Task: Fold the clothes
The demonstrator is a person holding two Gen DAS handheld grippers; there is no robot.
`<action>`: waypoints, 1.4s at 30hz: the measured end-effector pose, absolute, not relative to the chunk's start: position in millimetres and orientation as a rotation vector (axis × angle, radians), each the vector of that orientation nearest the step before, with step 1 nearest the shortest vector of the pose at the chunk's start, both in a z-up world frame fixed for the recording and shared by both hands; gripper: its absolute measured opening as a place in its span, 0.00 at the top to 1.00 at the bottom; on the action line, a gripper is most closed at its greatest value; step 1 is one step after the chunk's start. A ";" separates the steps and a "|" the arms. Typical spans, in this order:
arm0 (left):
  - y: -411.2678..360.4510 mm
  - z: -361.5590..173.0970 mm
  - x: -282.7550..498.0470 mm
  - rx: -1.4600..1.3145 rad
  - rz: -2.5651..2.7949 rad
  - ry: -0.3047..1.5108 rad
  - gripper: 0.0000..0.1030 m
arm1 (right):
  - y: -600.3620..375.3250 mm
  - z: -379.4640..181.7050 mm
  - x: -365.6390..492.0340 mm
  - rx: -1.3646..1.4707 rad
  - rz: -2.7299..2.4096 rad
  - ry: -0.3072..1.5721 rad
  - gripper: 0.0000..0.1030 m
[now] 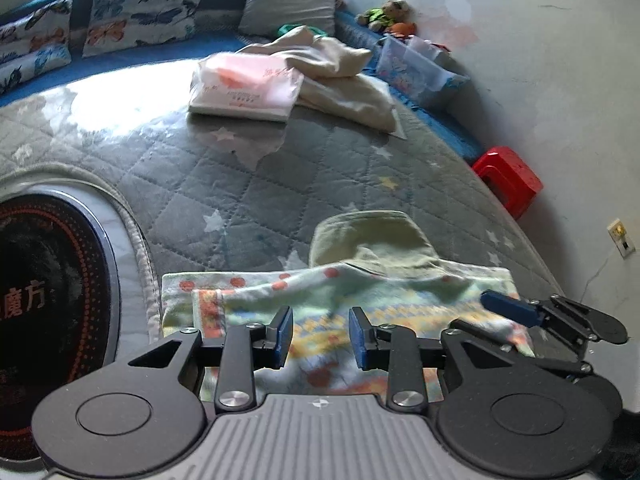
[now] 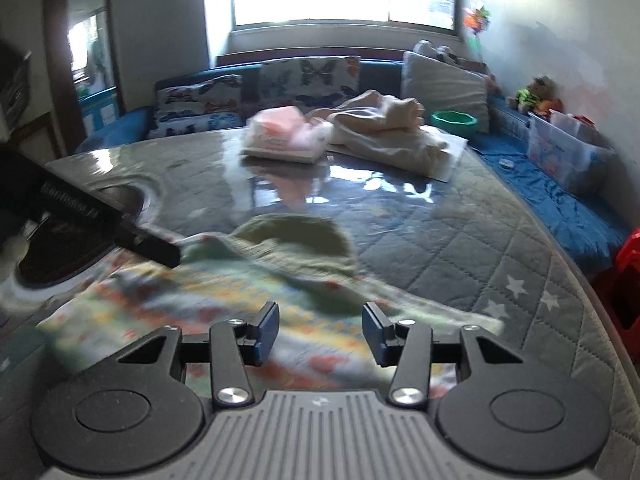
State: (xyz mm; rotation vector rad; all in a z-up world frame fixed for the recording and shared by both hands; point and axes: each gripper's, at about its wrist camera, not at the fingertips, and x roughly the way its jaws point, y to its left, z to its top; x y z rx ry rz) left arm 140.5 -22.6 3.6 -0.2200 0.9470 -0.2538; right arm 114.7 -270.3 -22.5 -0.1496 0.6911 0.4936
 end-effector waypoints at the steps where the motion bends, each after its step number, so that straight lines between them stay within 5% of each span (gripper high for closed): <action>1: -24.0 6.1 135.2 -0.206 -0.260 0.941 0.68 | -268.8 -22.0 108.8 -0.153 0.505 0.691 0.53; 20: -21.9 -8.5 54.4 -0.123 -0.260 0.949 0.58 | -256.4 -24.5 36.0 -0.230 0.549 0.671 0.40; 23: -19.3 -3.1 46.6 -0.134 -0.247 0.930 0.52 | -256.0 -20.8 31.6 -0.234 0.544 0.652 0.27; 34: -0.7 5.6 19.7 -0.128 -0.181 0.876 0.23 | -247.0 -18.5 20.7 -0.229 0.538 0.632 0.01; 42: 15.4 6.2 8.1 -0.124 -0.120 0.846 0.07 | -237.8 -15.5 19.9 -0.246 0.545 0.614 0.00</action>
